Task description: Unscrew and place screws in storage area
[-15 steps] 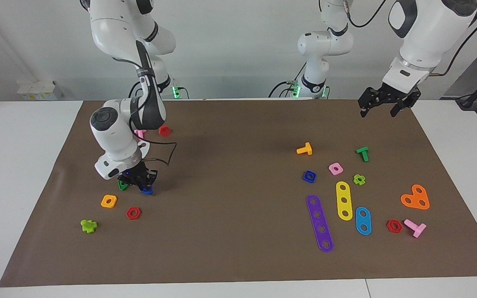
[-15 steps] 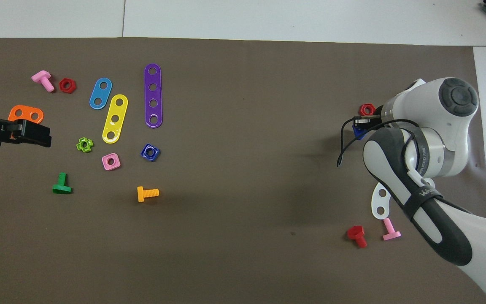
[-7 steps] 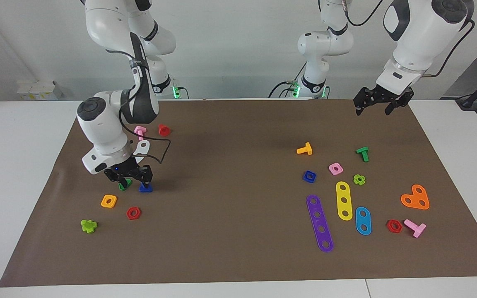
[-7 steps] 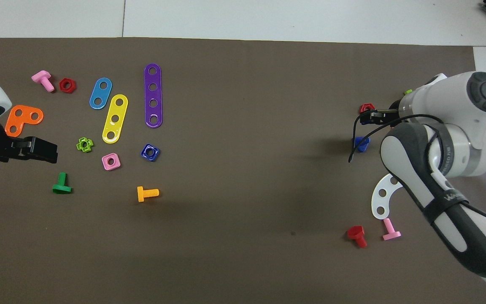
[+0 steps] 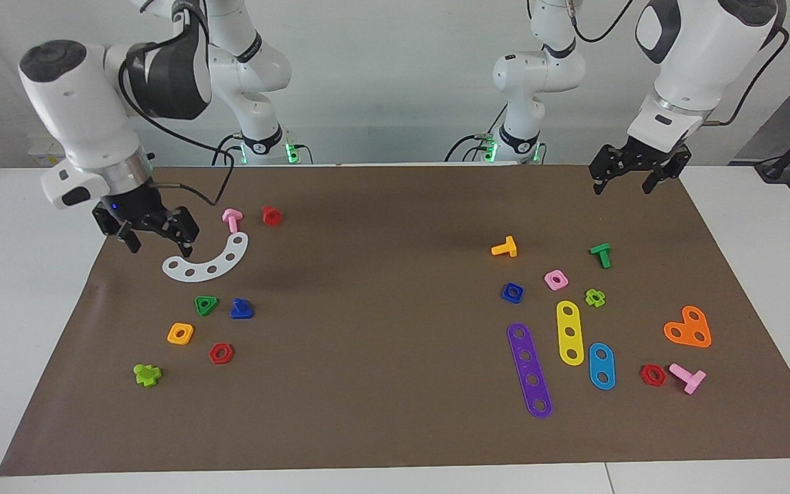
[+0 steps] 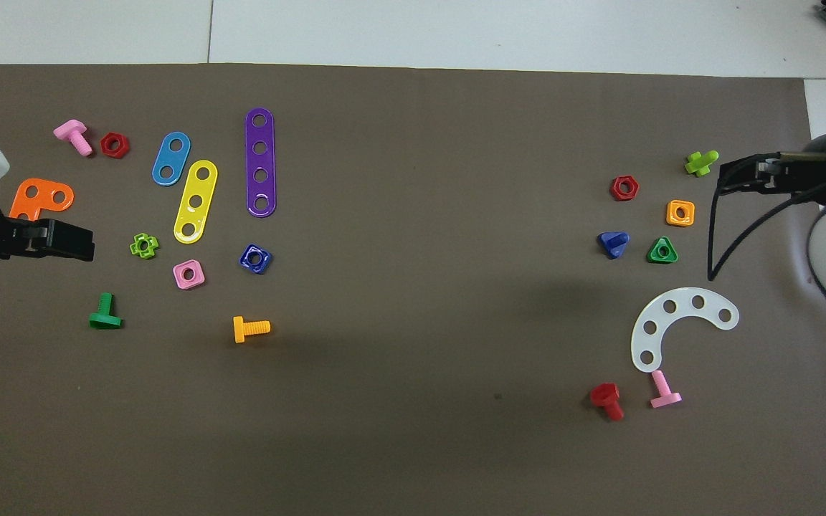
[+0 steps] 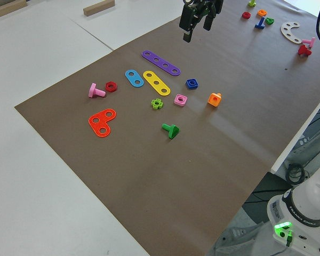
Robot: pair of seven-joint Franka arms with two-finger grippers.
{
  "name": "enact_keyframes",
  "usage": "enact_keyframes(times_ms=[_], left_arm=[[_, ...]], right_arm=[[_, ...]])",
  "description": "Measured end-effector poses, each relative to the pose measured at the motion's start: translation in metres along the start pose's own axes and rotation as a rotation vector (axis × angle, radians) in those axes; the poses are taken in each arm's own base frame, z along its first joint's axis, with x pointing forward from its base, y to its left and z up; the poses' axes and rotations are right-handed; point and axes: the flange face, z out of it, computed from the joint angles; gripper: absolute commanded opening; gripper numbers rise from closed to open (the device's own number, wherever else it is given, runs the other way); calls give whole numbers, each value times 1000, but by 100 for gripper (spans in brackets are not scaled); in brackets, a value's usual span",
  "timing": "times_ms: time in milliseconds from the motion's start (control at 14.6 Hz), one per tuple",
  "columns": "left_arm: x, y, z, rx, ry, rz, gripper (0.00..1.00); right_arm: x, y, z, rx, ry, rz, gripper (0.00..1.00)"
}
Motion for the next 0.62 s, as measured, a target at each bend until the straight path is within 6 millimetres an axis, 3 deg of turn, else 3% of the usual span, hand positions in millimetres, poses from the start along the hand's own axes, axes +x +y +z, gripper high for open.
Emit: enact_keyframes(times_ms=[274, 411, 617], left_arm=[[1, 1, -10, 0, 20, 3, 100], [1, 2, -12, 0, 24, 4, 100], [1, 2, -12, 0, 23, 3, 100]], right_arm=[[-34, 11, -69, -3, -68, 13, 100], [-40, 12, -80, -2, -83, 14, 100], [-41, 12, -77, -2, -97, 13, 100]])
